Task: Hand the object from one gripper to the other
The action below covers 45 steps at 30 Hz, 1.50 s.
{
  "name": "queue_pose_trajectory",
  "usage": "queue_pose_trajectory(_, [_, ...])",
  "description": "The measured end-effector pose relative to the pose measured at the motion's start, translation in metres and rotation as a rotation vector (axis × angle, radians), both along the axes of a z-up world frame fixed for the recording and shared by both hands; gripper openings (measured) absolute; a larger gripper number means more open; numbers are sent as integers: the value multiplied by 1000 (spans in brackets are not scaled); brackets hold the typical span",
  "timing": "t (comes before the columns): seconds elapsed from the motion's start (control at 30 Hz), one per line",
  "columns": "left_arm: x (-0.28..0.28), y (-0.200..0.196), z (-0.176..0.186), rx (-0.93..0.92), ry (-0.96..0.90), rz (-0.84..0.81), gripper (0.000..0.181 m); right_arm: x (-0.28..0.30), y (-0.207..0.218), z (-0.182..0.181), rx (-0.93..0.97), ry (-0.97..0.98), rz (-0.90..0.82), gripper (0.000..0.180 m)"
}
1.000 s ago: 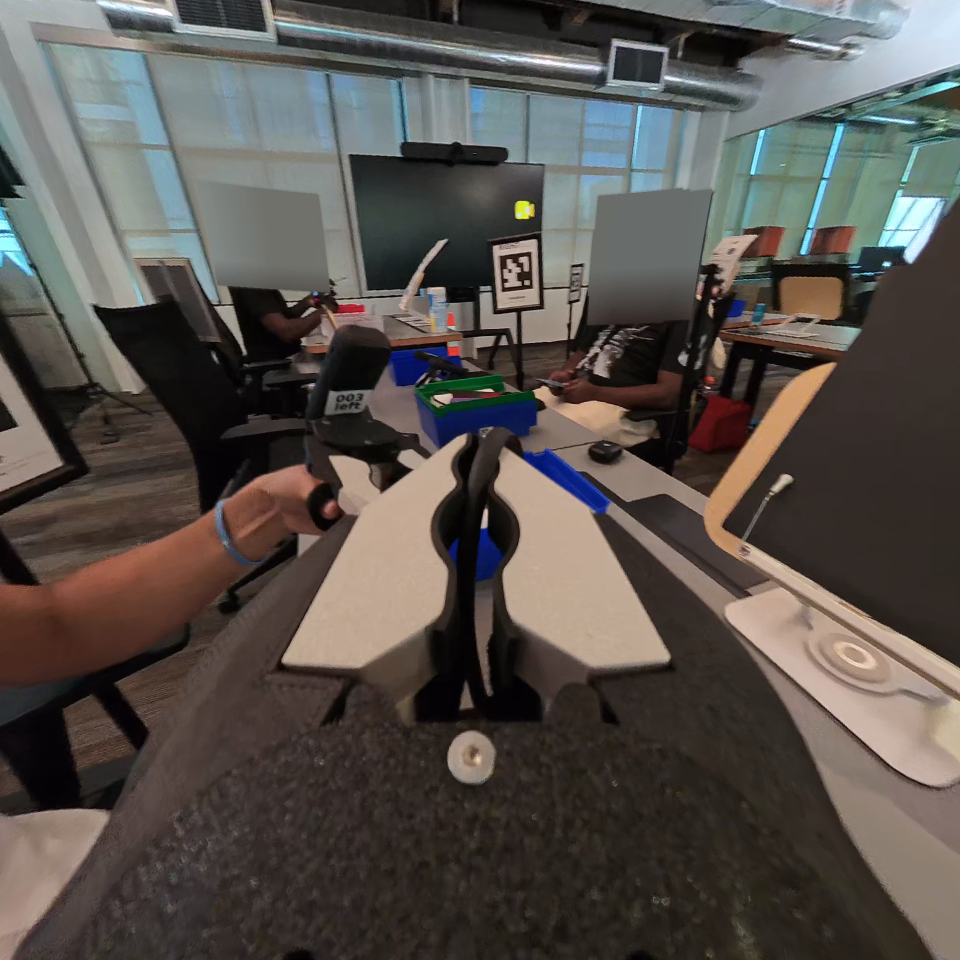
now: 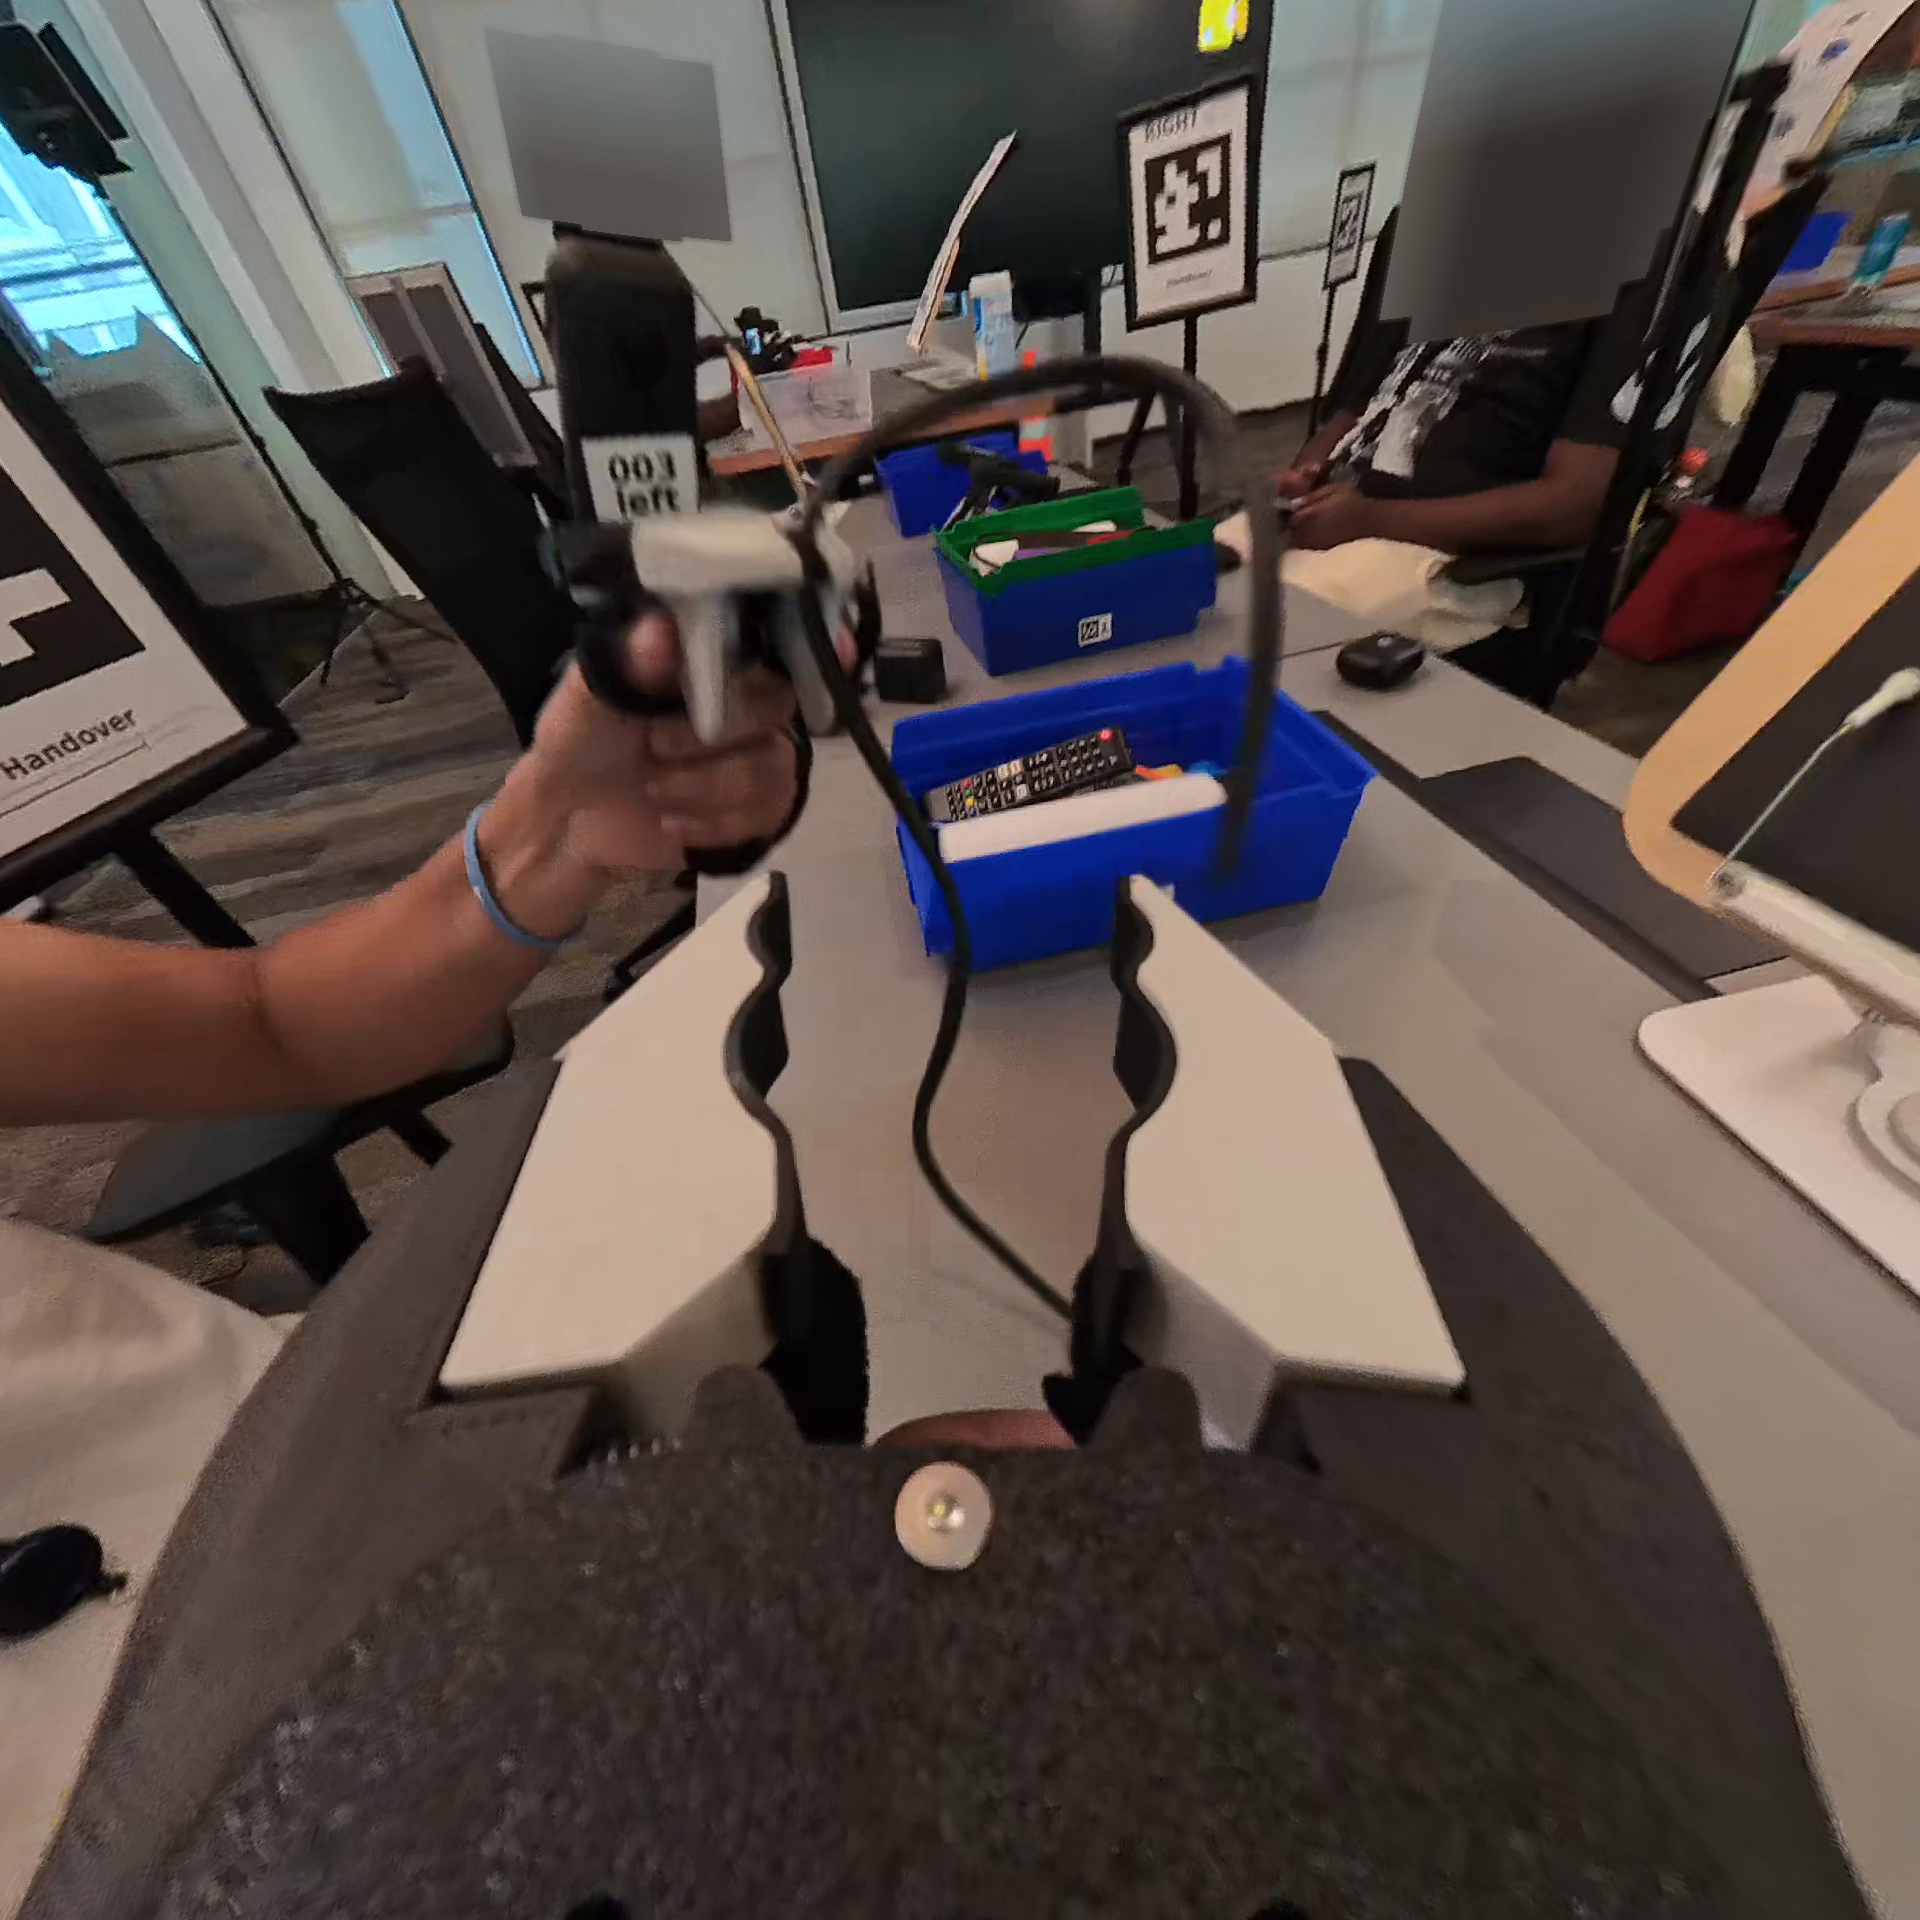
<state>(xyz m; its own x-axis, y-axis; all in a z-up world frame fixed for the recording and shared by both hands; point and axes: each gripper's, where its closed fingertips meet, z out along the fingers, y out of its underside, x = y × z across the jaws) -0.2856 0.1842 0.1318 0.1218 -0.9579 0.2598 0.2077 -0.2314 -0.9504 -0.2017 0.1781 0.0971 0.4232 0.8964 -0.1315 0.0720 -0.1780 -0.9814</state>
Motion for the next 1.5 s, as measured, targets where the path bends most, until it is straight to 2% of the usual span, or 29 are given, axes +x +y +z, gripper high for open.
queue_pose_trajectory(0.17, [-27,9,18,-6,-67,47,3,-38,10,-53,-134,-34,104,69])
queue_pose_trajectory(0.3, [-36,10,24,3,-77,67,3,-87,24,-64,-151,71,98,64])
queue_pose_trajectory(0.37, [-38,10,24,0,-72,69,3,-103,23,-65,-145,110,128,52])
queue_pose_trajectory(0.4, [-39,11,24,-3,-75,70,3,-108,21,-66,-136,103,150,25])
queue_pose_trajectory(0.43, [-40,12,23,-7,-74,74,3,-108,22,-66,-117,93,142,6])
queue_pose_trajectory(0.5, [-43,13,24,-16,-81,75,3,-108,23,-63,-88,104,132,5])
queue_pose_trajectory(0.97, [-57,39,14,-107,-111,145,4,-88,18,-49,-232,278,217,3])
queue_pose_trajectory(1.03, [-59,44,11,-150,-125,144,10,-81,20,-42,-239,320,213,2])
queue_pose_trajectory(1.07, [-57,44,8,-176,-114,124,22,-77,21,-38,-244,345,210,2])
queue_pose_trajectory(1.13, [-47,42,-3,-221,-64,60,42,-70,24,-31,-252,388,200,3])
queue_pose_trajectory(1.23, [-31,35,-21,-220,23,3,42,-58,26,-19,-260,451,196,3])
queue_pose_trajectory(1.37, [-4,29,-60,-125,252,-3,43,-43,21,2,-255,538,218,2])
queue_pose_trajectory(1.5, [26,11,-84,-36,349,-57,47,-38,17,13,-250,550,206,1])
